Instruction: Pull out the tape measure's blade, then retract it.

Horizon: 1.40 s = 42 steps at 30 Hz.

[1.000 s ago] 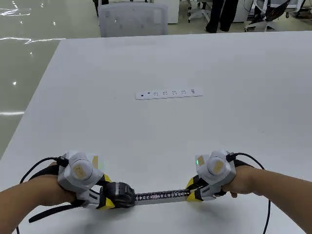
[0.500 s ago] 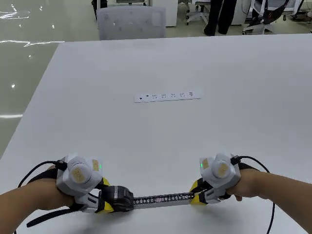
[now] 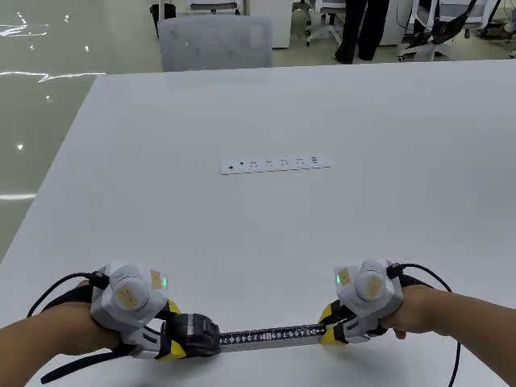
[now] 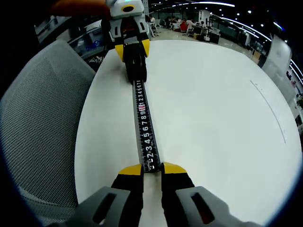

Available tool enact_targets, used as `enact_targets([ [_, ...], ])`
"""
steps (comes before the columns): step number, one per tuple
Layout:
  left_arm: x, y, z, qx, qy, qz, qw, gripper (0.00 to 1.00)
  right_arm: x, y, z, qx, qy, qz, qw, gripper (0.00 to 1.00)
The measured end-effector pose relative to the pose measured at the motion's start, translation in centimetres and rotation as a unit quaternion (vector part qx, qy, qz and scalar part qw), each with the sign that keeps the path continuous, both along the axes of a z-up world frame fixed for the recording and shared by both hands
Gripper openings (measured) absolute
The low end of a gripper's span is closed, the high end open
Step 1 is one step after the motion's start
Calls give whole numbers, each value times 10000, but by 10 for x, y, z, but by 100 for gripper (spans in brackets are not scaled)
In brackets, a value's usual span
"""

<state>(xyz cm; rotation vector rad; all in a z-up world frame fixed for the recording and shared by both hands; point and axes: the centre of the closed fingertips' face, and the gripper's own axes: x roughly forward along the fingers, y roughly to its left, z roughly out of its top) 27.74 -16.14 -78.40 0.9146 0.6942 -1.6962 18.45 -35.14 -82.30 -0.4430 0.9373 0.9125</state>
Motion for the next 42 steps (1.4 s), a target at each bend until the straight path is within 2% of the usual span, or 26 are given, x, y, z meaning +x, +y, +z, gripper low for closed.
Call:
enact_targets([
  [42, -1, 0, 1, 21, -16, 2, 10000, 30, -15, -35, 1, -67, 80, -88, 9999, 11],
])
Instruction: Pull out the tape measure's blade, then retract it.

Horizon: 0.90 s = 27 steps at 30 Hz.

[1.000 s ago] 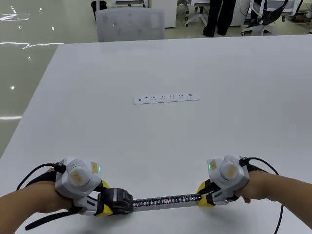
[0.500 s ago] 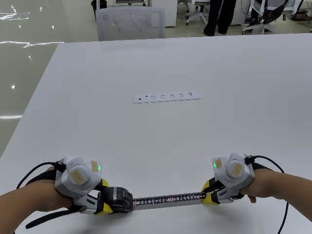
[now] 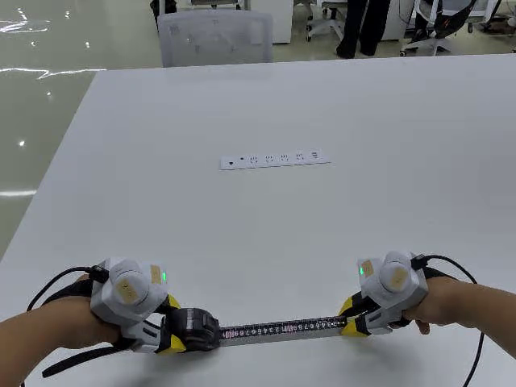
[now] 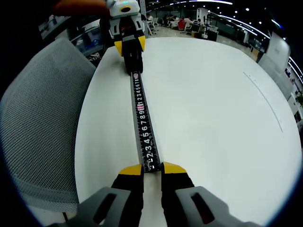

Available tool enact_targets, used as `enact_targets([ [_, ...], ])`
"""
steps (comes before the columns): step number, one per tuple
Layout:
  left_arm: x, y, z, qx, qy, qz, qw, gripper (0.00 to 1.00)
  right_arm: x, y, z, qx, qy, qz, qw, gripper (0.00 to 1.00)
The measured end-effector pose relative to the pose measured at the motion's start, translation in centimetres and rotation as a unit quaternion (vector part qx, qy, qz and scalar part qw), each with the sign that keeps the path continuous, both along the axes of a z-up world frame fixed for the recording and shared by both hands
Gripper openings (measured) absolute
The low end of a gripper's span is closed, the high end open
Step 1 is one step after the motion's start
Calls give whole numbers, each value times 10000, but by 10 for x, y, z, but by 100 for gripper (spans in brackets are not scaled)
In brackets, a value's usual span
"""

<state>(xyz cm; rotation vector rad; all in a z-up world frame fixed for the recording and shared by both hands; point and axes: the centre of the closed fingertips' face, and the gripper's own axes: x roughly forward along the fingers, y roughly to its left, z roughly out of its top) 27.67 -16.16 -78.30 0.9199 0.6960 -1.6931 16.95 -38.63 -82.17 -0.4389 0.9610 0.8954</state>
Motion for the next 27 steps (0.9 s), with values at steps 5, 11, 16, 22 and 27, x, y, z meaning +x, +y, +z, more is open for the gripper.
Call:
enact_targets([
  [5, 0, 0, 0, 4, -1, -7, 10000, 30, -2, -4, 0, -10, 9, -24, 10000, 11],
  [11, 1, 0, 0, -3, 3, -5, 10000, 30, -4, -8, 0, -23, 14, -50, 10000, 11],
  [16, 1, 0, 0, 3, -6, -8, 10000, 30, -6, -13, 0, -45, 30, -86, 9999, 11],
  [22, 1, 0, 0, -2, -6, -9, 10000, 30, -7, -14, 0, -54, 37, -102, 9999, 11],
  [27, 1, 0, 0, -3, -10, -13, 10000, 30, -7, -13, 0, -69, 52, -85, 9999, 12],
])
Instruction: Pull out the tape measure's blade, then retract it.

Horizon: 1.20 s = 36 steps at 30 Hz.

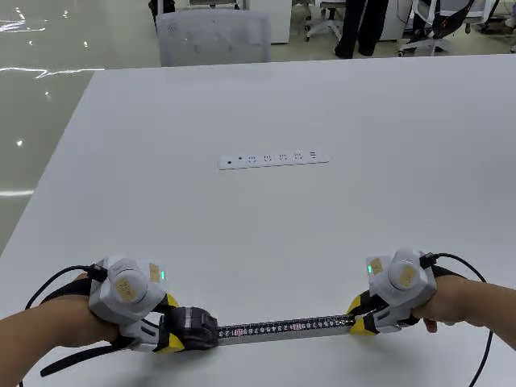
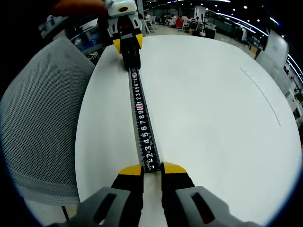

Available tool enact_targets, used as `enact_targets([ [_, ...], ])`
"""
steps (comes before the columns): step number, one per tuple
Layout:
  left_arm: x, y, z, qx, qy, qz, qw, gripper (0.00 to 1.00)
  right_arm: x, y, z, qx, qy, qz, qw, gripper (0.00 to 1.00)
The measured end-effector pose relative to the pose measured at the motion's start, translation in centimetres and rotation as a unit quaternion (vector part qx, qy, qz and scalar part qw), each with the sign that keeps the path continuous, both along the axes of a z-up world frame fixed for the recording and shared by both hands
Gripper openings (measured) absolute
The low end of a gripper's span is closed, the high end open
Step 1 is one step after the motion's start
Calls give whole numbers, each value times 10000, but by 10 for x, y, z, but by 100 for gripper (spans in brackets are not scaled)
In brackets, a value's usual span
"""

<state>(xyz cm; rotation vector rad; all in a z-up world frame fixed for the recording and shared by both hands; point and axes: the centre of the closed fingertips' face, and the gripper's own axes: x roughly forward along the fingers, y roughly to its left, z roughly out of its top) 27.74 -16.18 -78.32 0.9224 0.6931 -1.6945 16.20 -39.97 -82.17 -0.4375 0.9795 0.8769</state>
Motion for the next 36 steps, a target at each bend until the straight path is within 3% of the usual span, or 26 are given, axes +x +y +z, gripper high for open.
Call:
enact_targets([
  [26, 0, -3, 1, -90, -6, 8, 10000, 31, 0, 2, 1, -93, 41, 139, 9999, 13],
  [34, 0, -3, 1, -75, 5, 41, 10000, 31, 0, 3, 0, -170, 39, 47, 9998, 14],
  [36, -1, -3, 2, -101, 9, 66, 9999, 32, -1, 1, 0, -190, 49, -134, 9997, 14],
])
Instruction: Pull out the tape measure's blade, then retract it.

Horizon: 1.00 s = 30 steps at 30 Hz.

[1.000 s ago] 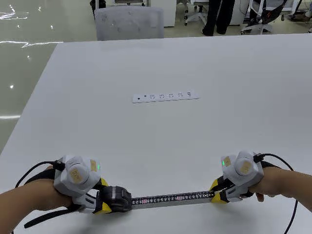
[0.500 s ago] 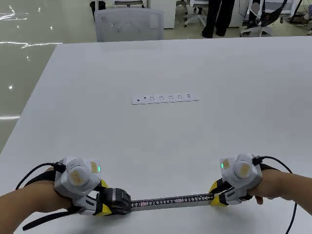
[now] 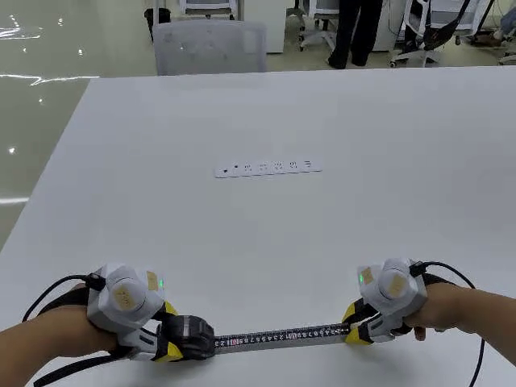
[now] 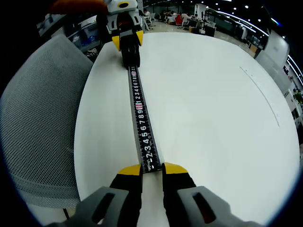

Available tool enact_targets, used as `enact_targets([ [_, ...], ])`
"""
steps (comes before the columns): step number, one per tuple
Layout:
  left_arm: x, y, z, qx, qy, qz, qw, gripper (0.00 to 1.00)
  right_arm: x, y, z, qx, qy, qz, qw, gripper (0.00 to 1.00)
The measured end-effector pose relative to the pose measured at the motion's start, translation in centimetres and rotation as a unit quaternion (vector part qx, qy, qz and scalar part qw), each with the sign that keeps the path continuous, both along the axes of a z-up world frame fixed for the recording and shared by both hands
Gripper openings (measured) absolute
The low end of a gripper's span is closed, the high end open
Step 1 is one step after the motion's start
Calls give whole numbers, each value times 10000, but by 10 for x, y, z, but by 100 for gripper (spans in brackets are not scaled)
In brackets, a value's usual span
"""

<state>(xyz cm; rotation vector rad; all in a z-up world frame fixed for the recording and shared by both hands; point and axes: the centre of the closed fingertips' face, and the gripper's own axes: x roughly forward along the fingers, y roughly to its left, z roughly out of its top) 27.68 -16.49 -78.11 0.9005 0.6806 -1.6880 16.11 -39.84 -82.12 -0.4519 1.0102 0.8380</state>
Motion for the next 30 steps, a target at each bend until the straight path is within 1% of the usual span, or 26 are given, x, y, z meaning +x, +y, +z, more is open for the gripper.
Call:
enact_targets([
  [1, 0, 0, 0, -11, -2, 16, 10000, 32, 1, -1, 0, 19, -32, -53, 10000, 14],
  [2, 3, -1, 0, -59, -10, 60, 10000, 34, 1, -2, 0, 45, -48, -192, 9998, 14],
  [3, 4, 0, 1, -68, 26, 158, 9998, 36, 1, -2, 0, 45, -65, -252, 9996, 14],
  [5, 6, 0, 1, -88, 77, 278, 9995, 38, 2, -5, 1, -9, -187, -389, 9991, 16],
  [7, 8, 0, 3, -134, 38, 358, 9993, 40, 2, -5, 2, 48, -248, -574, 9980, 17],
  [9, 13, -1, 6, -239, 32, 532, 9983, 46, 3, -3, 6, 249, -354, -810, 9958, 18],
  [11, 17, -2, 9, -343, -37, 597, 9976, 51, 2, -4, 8, 255, -387, -902, 9948, 19],
  [12, 20, -2, 11, -406, -66, 652, 9970, 54, 2, -6, 9, 242, -441, -956, 9941, 20],
  [13, 21, -2, 12, -450, -45, 749, 9962, 56, 2, -7, 11, 267, -493, -1053, 9929, 22],
  [14, 22, -2, 15, -524, -24, 857, 9949, 57, 2, -8, 15, 339, -569, -1205, 9905, 24],
  [15, 23, -2, 17, -580, -51, 917, 9941, 59, 5, -9, 18, 437, -673, -1398, 9869, 26],
  [16, 24, -1, 18, -659, -77, 1018, 9926, 60, 5, -11, 23, 537, -785, -1493, 9842, 27],
  [17, 25, -1, 20, -738, -60, 1142, 9907, 61, 3, -14, 24, 502, -838, -1487, 9840, 28],
  [18, 26, -1, 22, -835, -48, 1278, 9883, 62, 2, -16, 26, 517, -896, -1624, 9813, 28],
  [19, 33, 0, 26, -1002, -142, 1531, 9830, 66, -2, -19, 27, 560, -893, -1787, 9782, 30],
  [20, 37, -1, 29, -1119, -168, 1709, 9788, 70, -4, -22, 28, 575, -920, -1851, 9767, 31],
  [21, 37, -1, 33, -1229, -79, 1861, 9748, 73, -5, -24, 30, 603, -993, -1894, 9750, 32],
  [22, 38, -2, 40, -1428, -36, 2041, 9685, 74, -9, -25, 32, 656, -1063, -1936, 9731, 31],
  [23, 37, -2, 45, -1536, -35, 2128, 9649, 75, -12, -27, 32, 667, -1072, -1964, 9724, 31],
  [24, 36, 0, 48, -1598, 2, 2255, 9611, 77, -16, -28, 31, 634, -1093, -1972, 9722, 31],
  [25, 33, 3, 48, -1574, 41, 2308, 9602, 78, -19, -30, 31, 615, -1138, -2006, 9711, 33],
  [26, 30, 6, 49, -1579, 38, 2340, 9593, 79, -22, -32, 33, 636, -1191, -2090, 9686, 34],
  [28, 28, 12, 45, -1587, 45, 2440, 9567, 80, -25, -35, 35, 640, -1233, -2174, 9661, 37],
  [29, 25, 16, 44, -1594, 109, 2506, 9548, 81, -26, -38, 37, 607, -1300, -2228, 9643, 40],
  [30, 24, 19, 43, -1597, 184, 2575, 9528, 82, -27, -40, 39, 595, -1328, -2253, 9634, 42],
])
